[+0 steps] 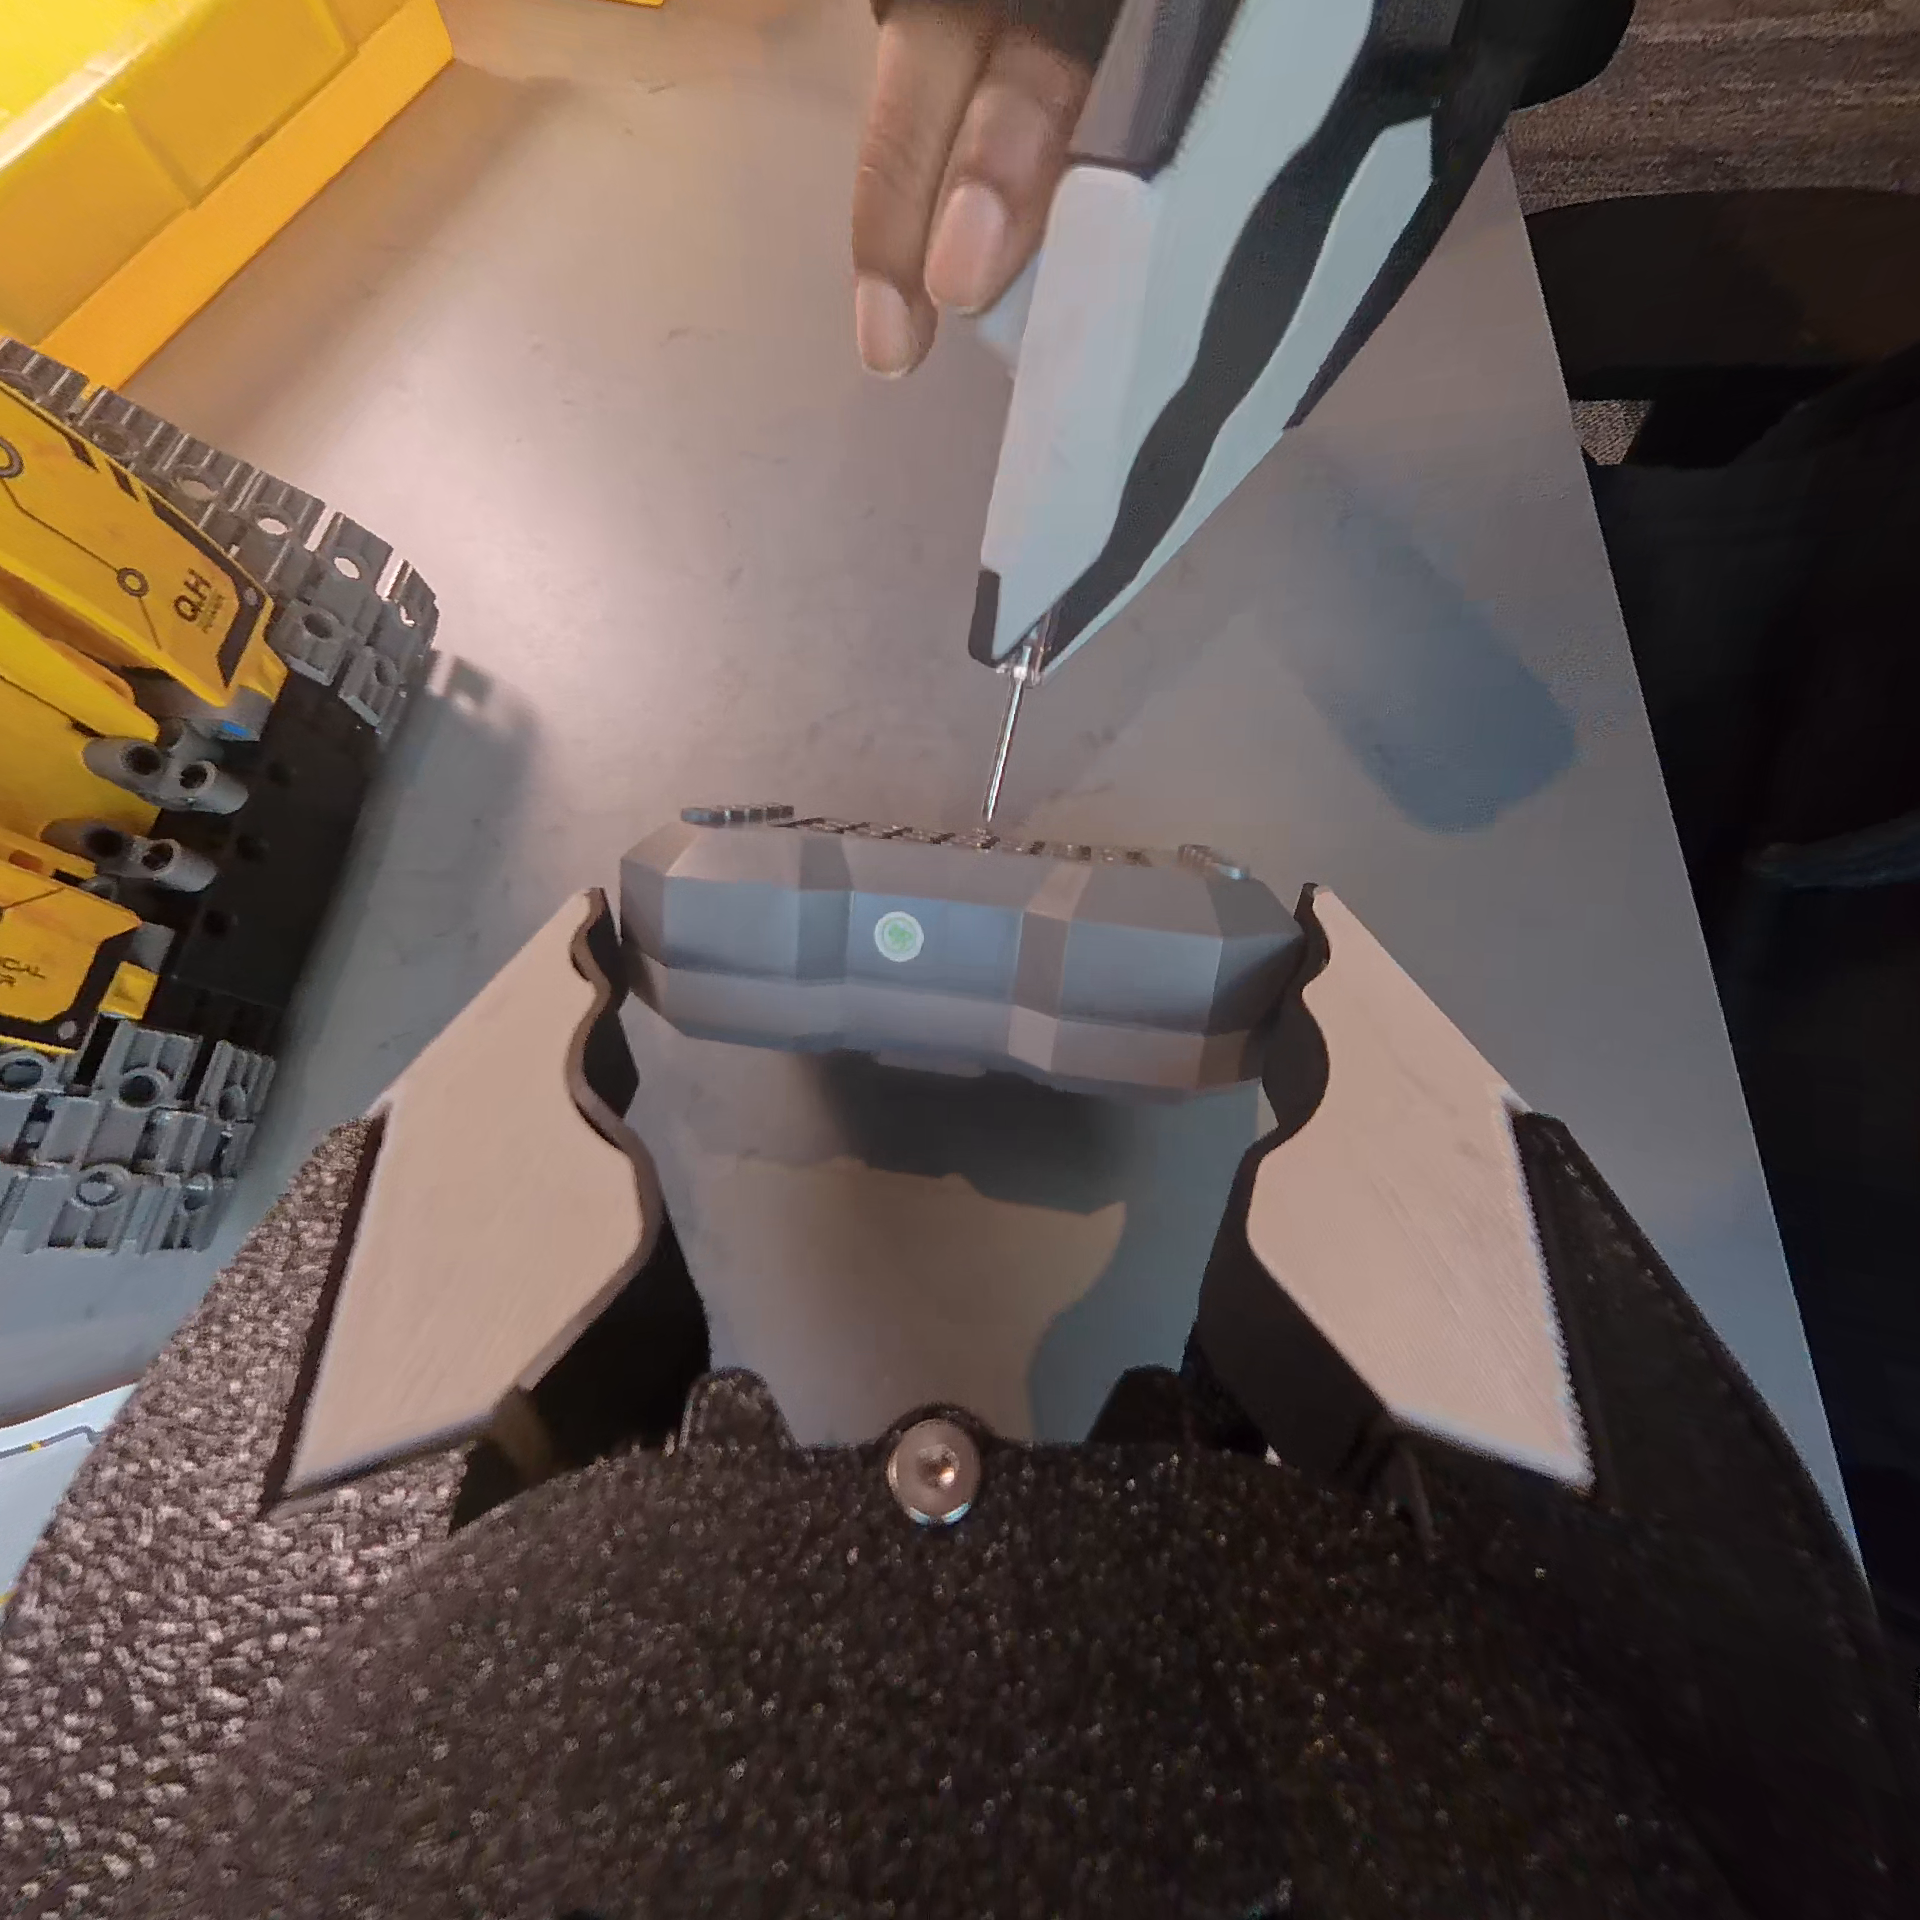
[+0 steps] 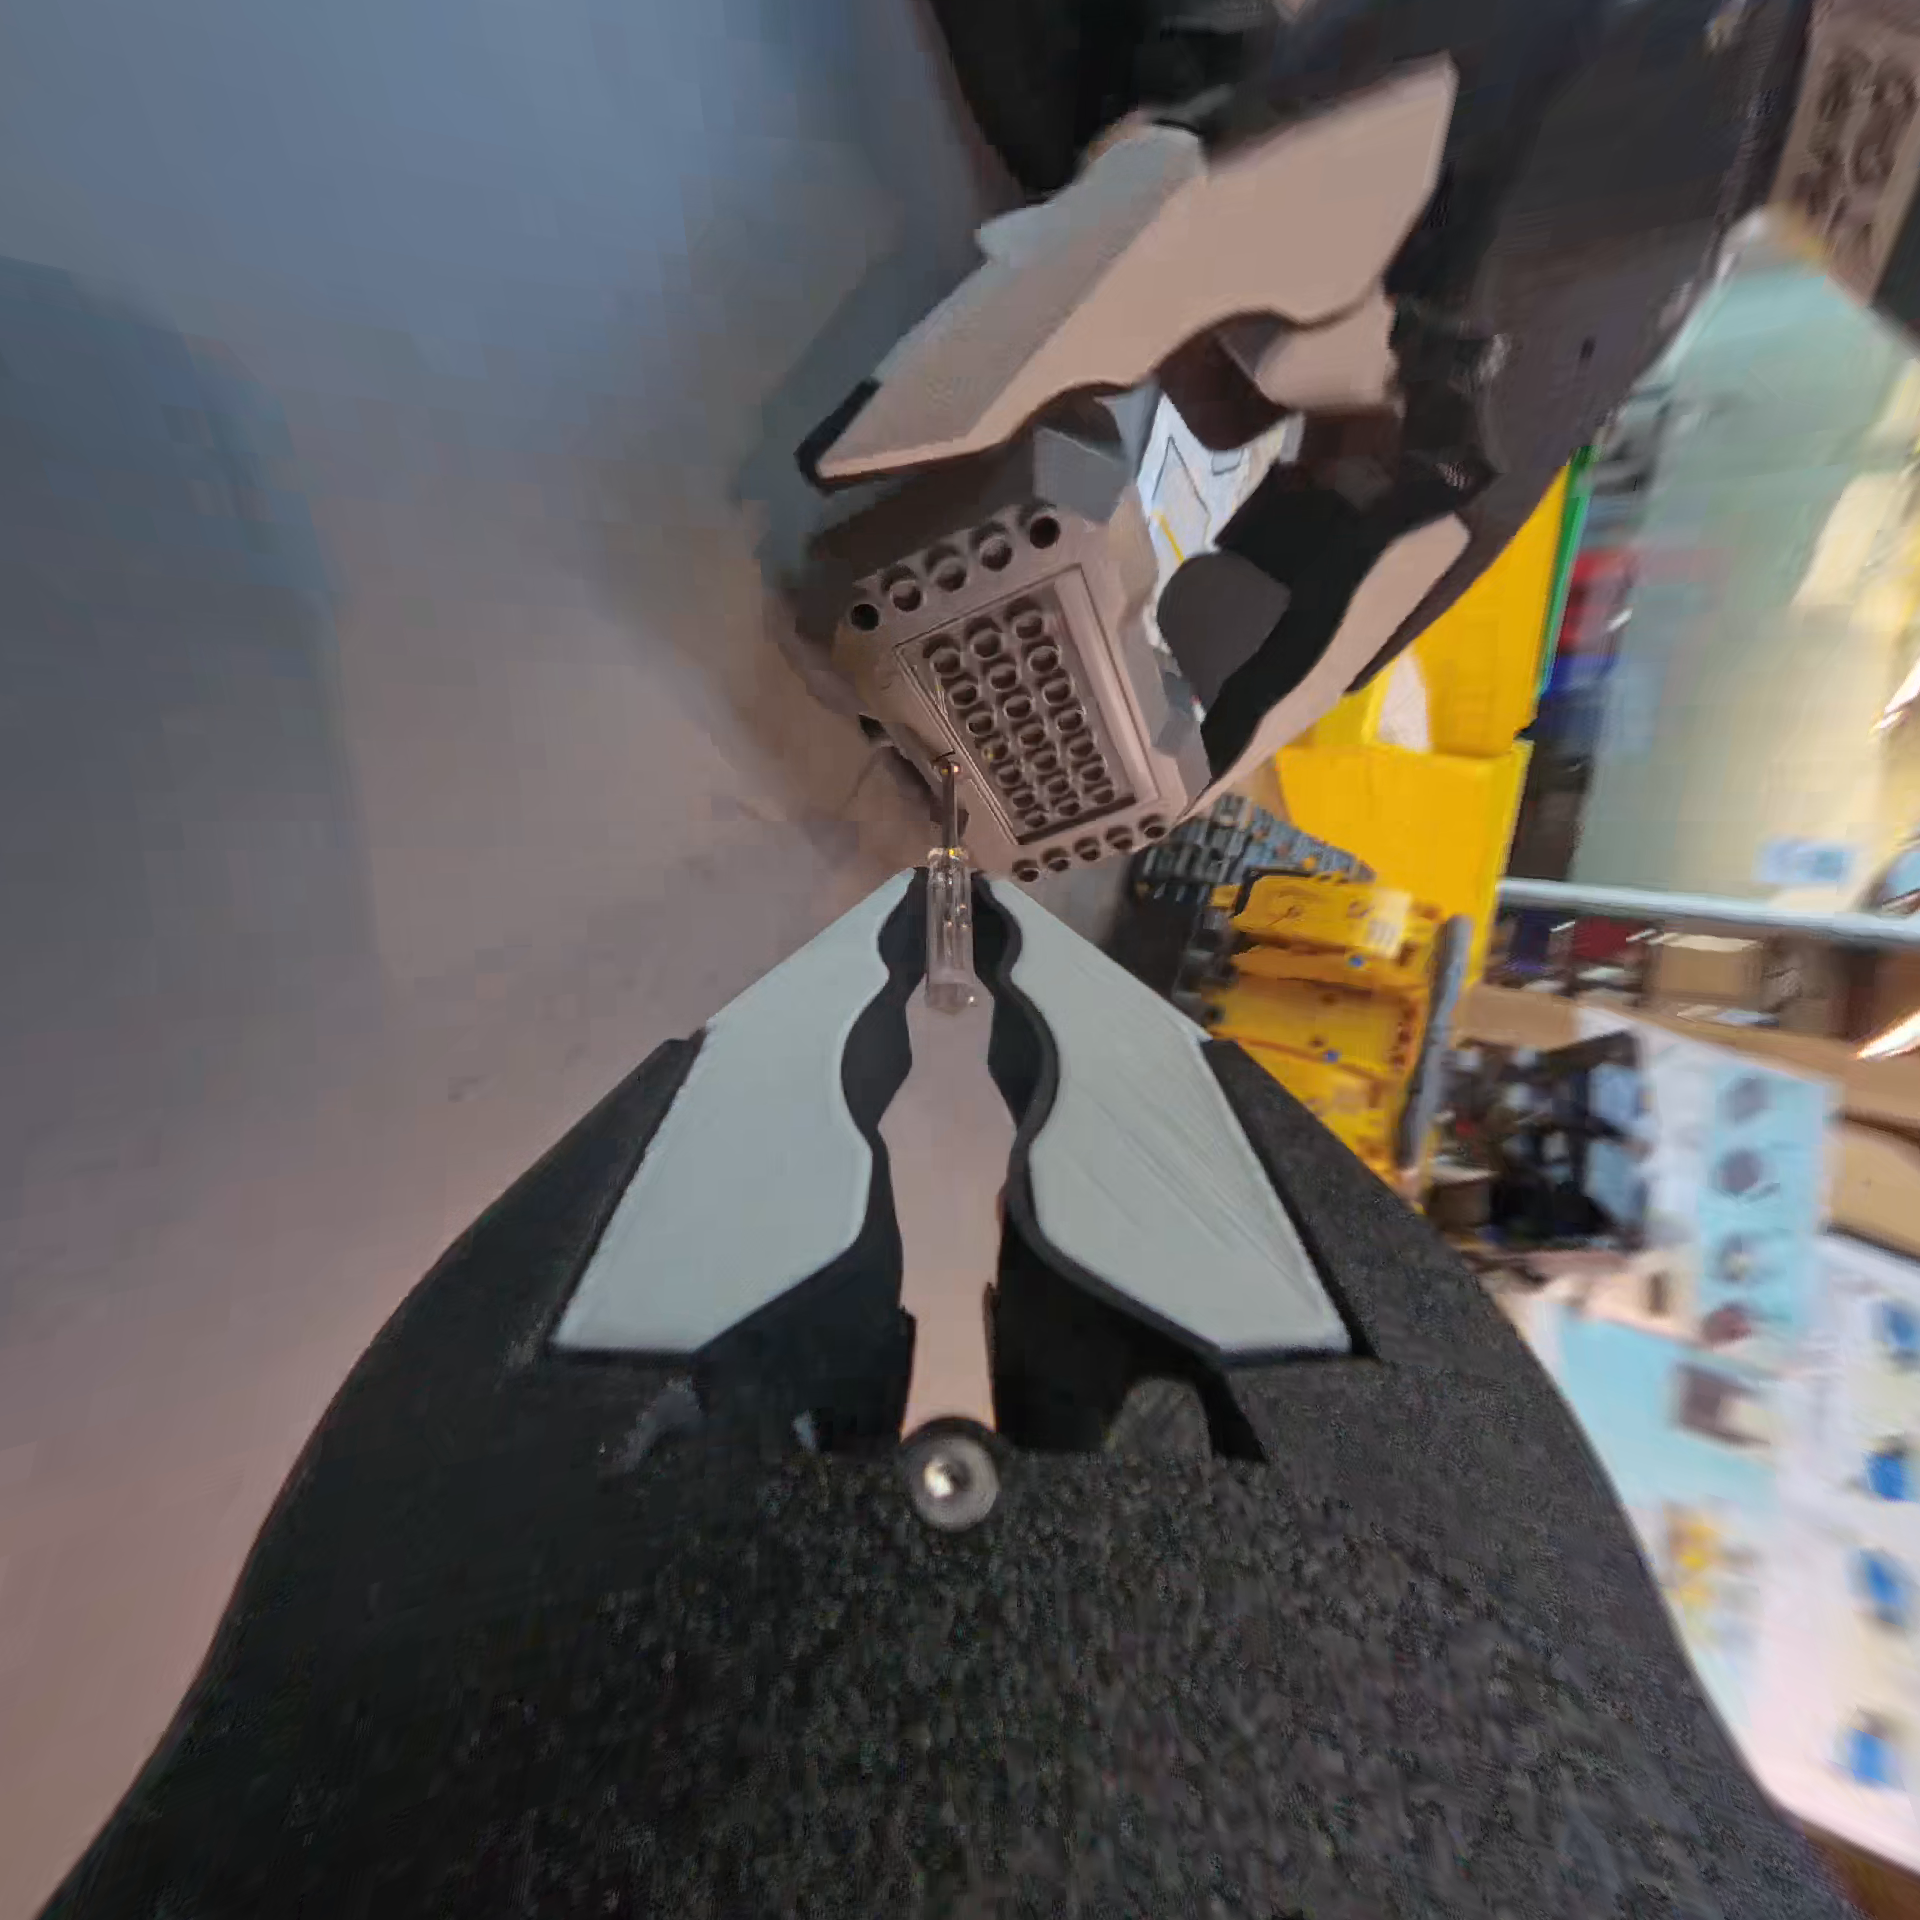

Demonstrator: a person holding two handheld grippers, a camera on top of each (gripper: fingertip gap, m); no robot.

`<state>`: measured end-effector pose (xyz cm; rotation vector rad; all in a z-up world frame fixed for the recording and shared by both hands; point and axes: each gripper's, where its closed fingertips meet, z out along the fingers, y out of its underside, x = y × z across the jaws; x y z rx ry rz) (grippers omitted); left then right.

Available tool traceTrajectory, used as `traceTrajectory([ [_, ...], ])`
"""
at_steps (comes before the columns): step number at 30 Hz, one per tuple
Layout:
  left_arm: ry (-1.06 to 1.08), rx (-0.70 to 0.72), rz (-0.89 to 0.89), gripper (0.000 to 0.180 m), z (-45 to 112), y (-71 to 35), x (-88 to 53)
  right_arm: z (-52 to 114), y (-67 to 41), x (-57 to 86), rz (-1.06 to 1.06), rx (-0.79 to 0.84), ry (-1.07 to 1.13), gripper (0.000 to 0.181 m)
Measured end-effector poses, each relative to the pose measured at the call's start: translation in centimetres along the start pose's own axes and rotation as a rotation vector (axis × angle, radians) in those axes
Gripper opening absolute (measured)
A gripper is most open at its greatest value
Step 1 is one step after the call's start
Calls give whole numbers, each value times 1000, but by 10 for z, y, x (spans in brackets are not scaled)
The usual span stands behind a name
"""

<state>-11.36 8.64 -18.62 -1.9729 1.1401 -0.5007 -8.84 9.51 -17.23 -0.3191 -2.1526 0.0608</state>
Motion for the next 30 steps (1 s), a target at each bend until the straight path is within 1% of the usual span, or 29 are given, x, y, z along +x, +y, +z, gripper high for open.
traceTrajectory([
  [2, -9, -2, -3, 124, -1, 1, -2, -2, 3, -6, 346, 4, -148, 7],
  [5, -10, -2, -4, 124, -1, 1, -3, -8, -1, -7, 922, 32, -349, 7],
  [6, -11, -4, -1, 124, -1, 1, -3, -8, 0, -2, 1060, 48, -373, 7],
  [8, -12, -4, -2, 124, -1, 1, -3, -8, 3, 2, 1256, 58, -416, 7],
  [10, -13, -4, -2, 124, -1, 1, -3, -6, 4, 1, 1370, 67, -459, 7],
  [12, -13, -3, -3, 124, 0, 1, -3, -3, 4, -4, 1423, 64, -491, 7],
  [15, -12, -3, -1, 124, 0, 1, -2, -1, 6, -8, 1439, 53, -505, 7],
  [17, -11, -3, 0, 124, 0, 1, -2, -1, 3, -7, 1454, 75, -511, 7],
  [30, -9, -7, 4, 124, 1, 1, -2, -3, 1, -5, 1465, 80, -515, 7],
])
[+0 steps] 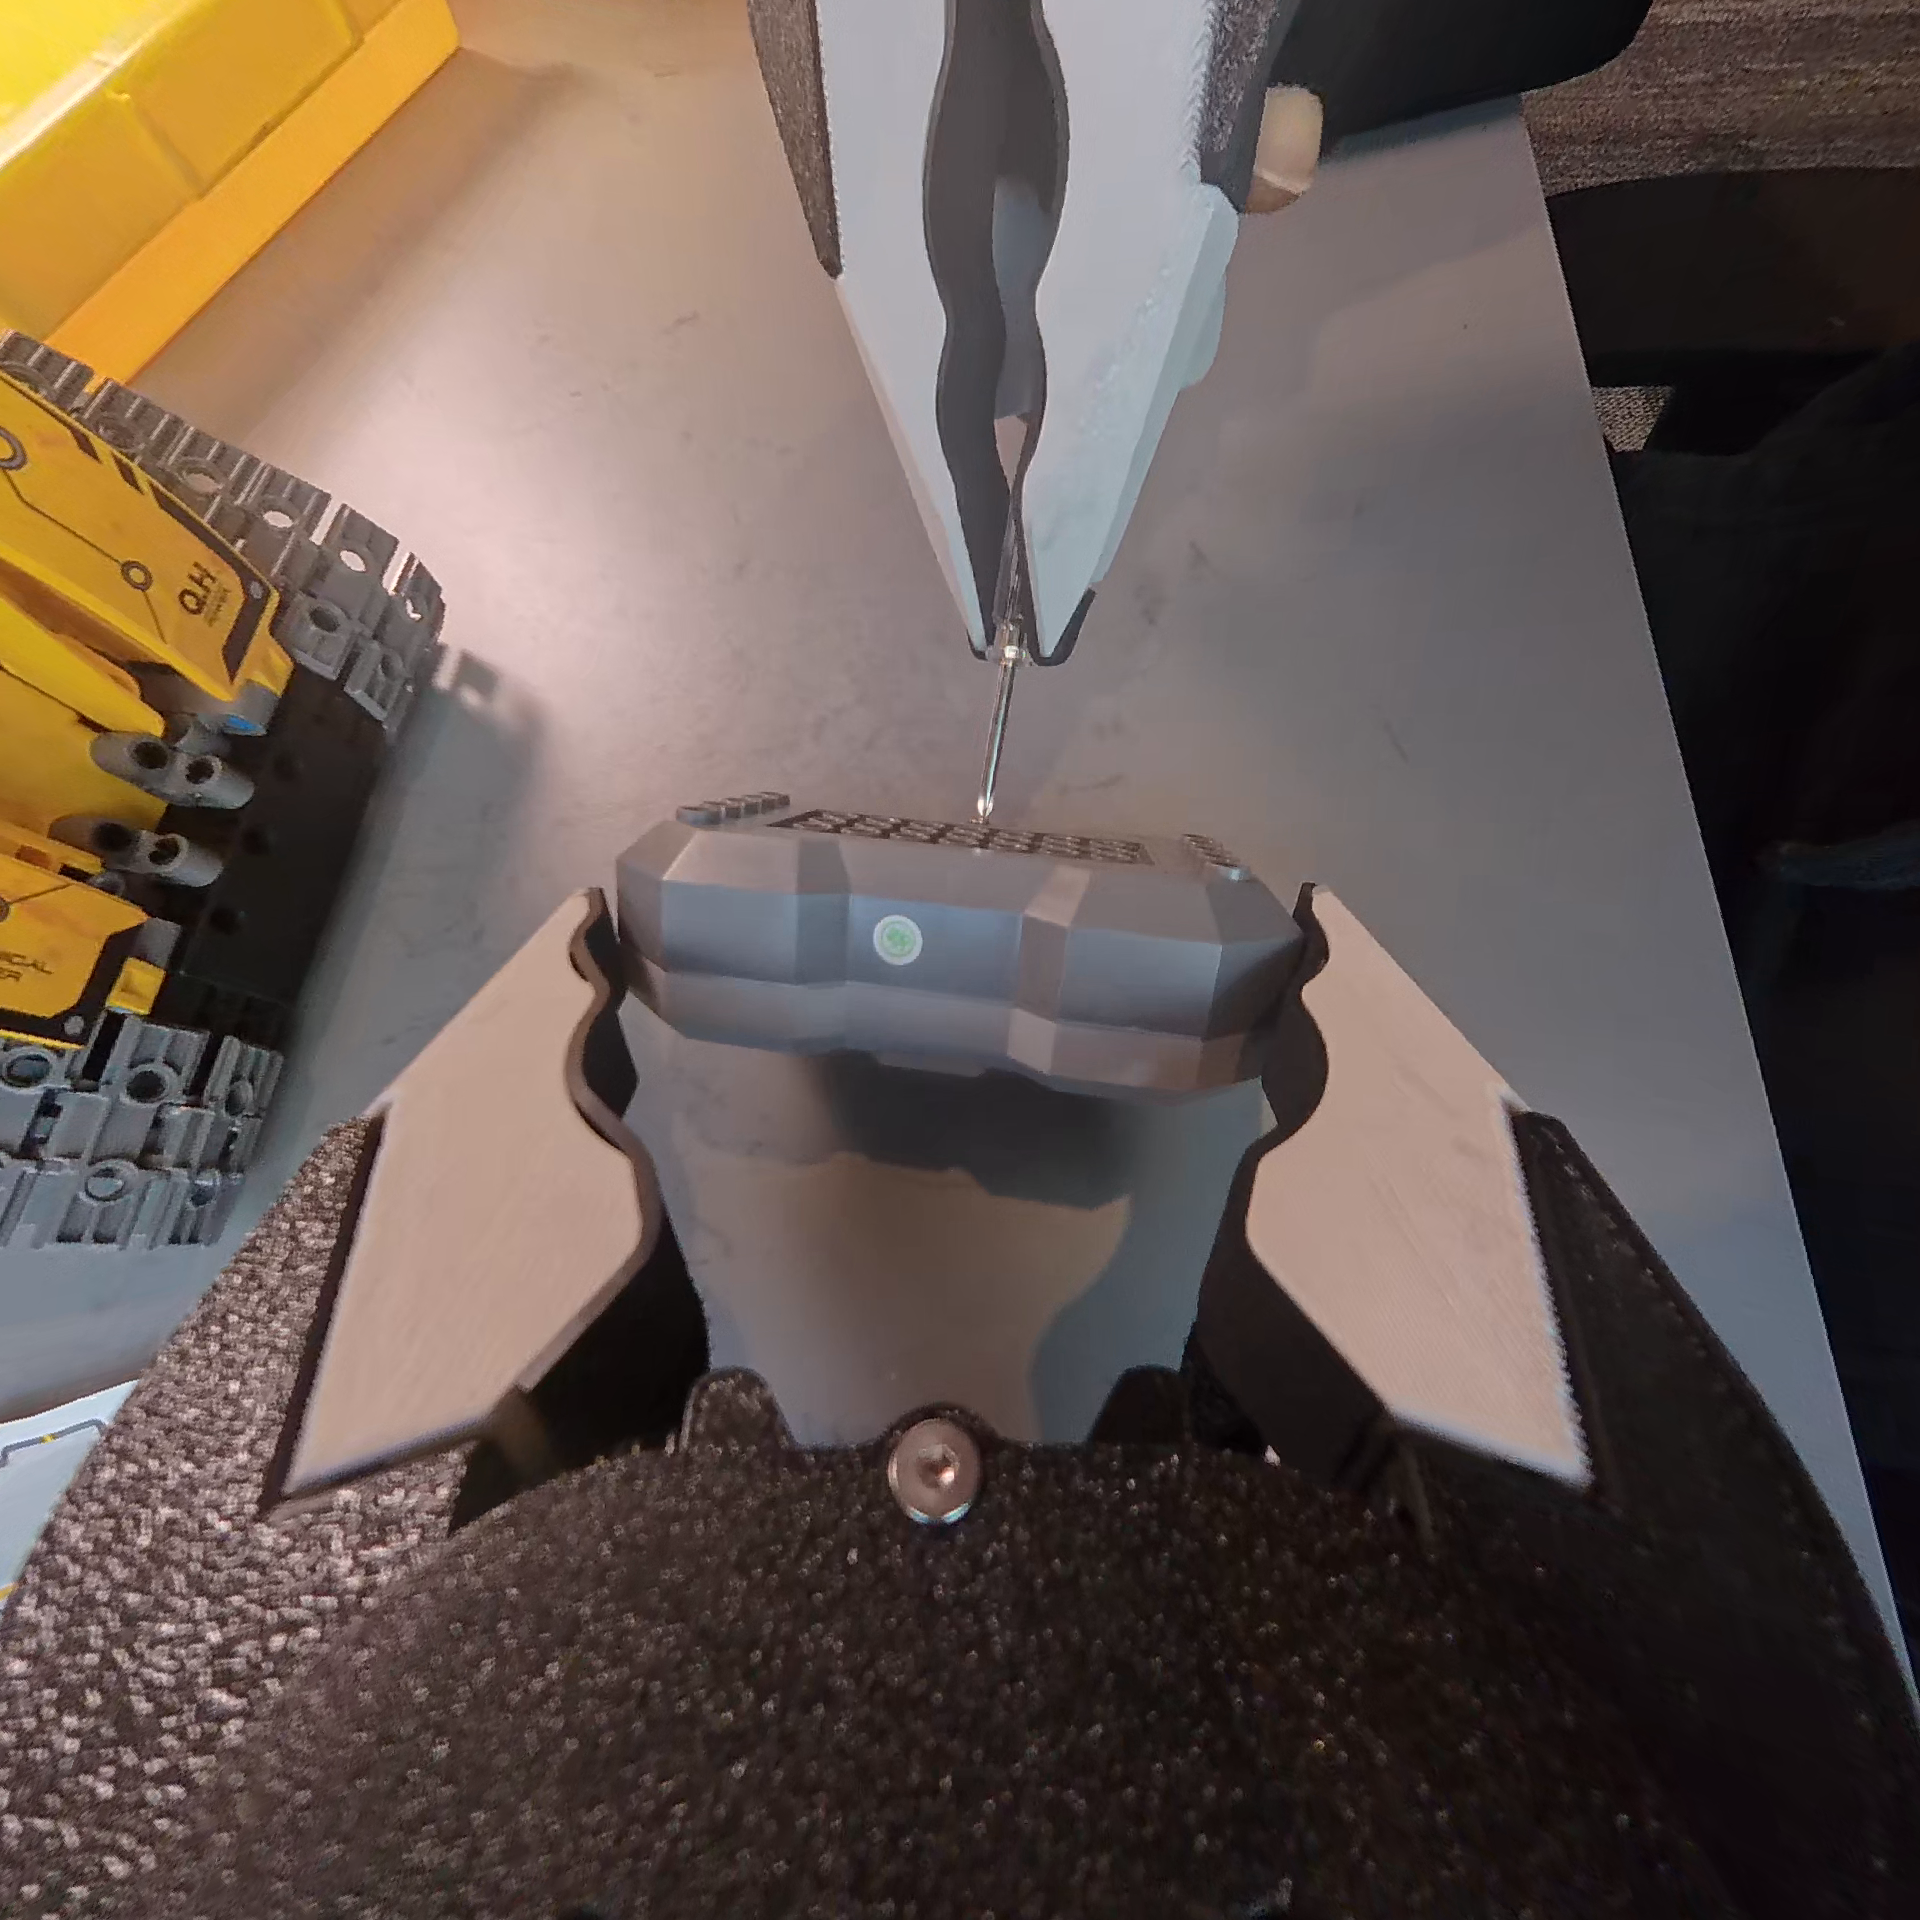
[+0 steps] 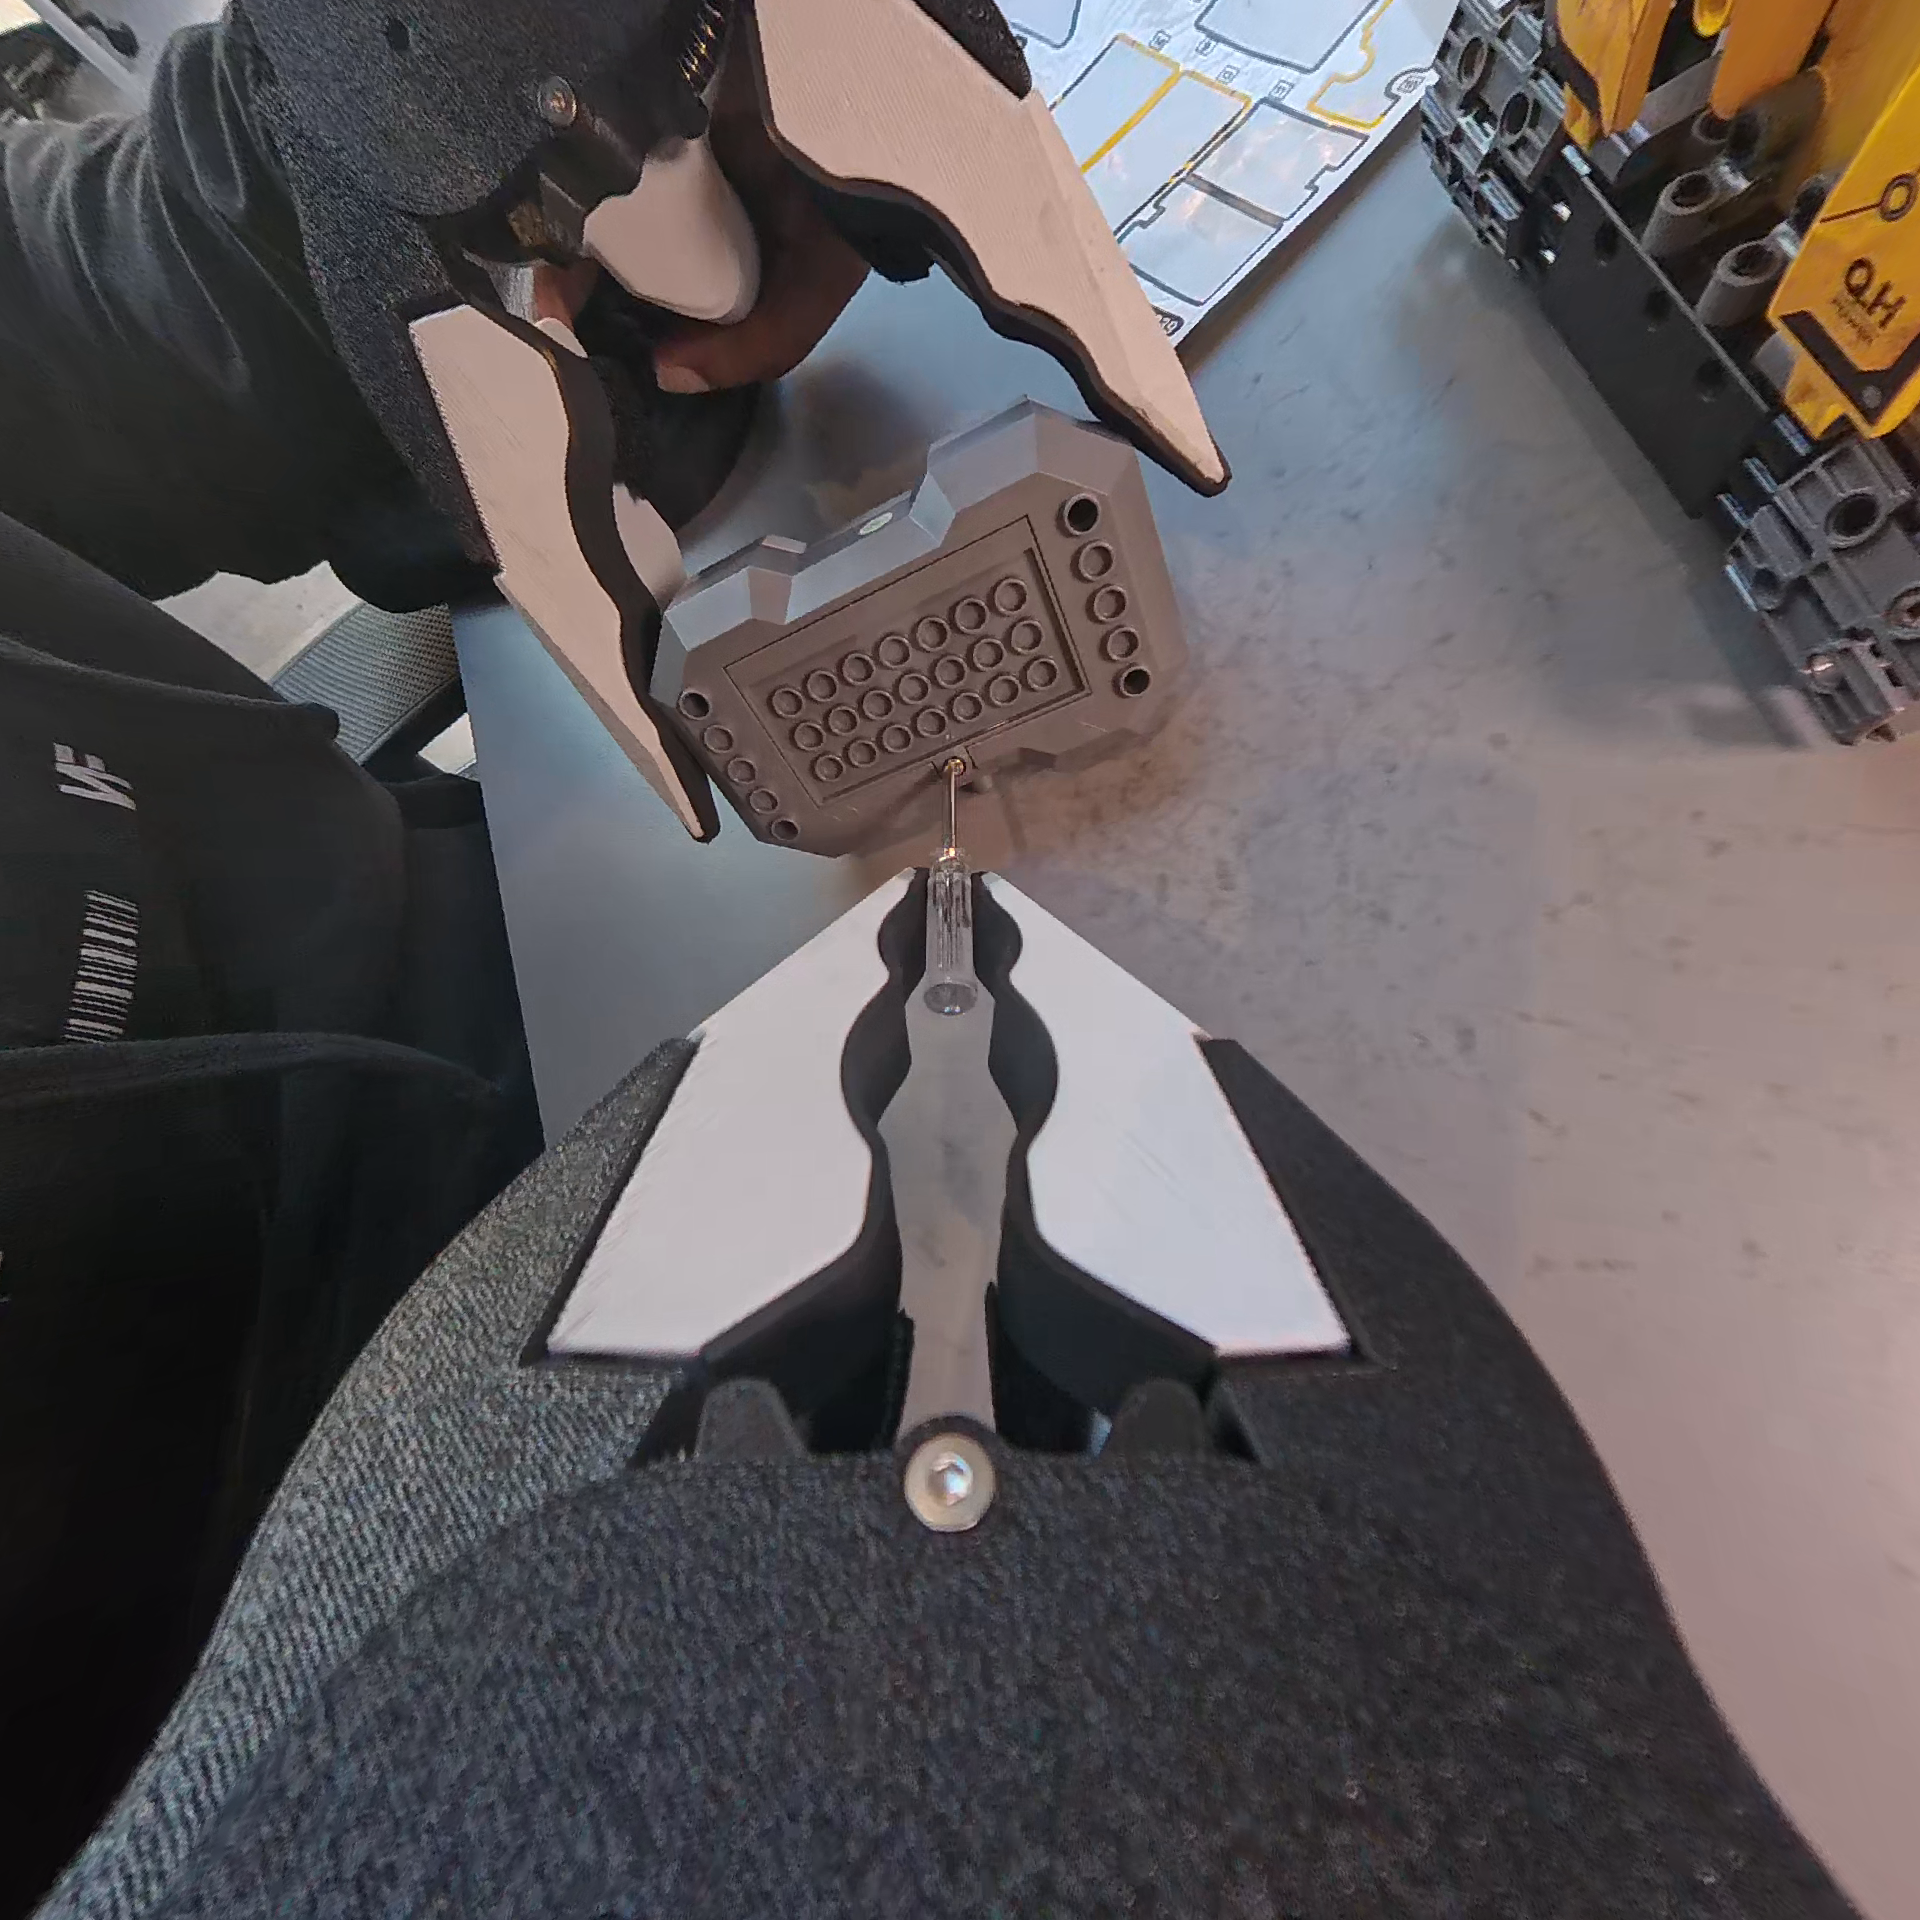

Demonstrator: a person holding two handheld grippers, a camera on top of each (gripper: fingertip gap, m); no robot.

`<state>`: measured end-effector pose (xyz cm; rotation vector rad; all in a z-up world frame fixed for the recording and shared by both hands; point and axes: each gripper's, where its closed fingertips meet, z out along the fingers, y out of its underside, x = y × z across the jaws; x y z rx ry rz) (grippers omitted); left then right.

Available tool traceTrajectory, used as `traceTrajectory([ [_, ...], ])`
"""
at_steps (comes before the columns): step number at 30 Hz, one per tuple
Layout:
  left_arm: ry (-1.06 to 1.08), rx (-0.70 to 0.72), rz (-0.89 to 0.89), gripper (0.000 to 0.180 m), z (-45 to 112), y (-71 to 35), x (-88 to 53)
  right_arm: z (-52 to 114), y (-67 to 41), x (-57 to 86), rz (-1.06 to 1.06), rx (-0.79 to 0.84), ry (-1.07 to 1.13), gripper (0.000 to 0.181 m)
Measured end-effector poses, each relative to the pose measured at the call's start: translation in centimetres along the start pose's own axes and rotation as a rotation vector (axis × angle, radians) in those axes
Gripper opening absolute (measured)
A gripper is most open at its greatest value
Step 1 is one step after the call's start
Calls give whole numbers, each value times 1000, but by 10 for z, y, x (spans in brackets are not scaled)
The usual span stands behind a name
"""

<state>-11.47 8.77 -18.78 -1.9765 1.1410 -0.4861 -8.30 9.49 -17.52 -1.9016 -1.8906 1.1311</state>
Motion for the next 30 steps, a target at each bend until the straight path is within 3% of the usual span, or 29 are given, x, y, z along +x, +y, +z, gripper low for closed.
traceTrajectory([
  [16, 5, 12, -8, 124, 0, -2, 0, 3, -2, 2, 23, -74, 16, 7],
  [19, 3, 25, -17, 123, -3, -3, -3, 8, -2, 5, -228, -113, 106, 7],
  [24, -2, 26, -25, 123, -5, -2, -5, 10, -12, 11, -896, -99, 358, 7],
  [28, 0, 26, -23, 124, -5, -2, -5, 8, -17, 7, -1568, -100, 623, 7],
  [30, -6, 24, -23, 123, -6, -2, -6, 8, -17, 6, -1711, -61, 683, 6],
])
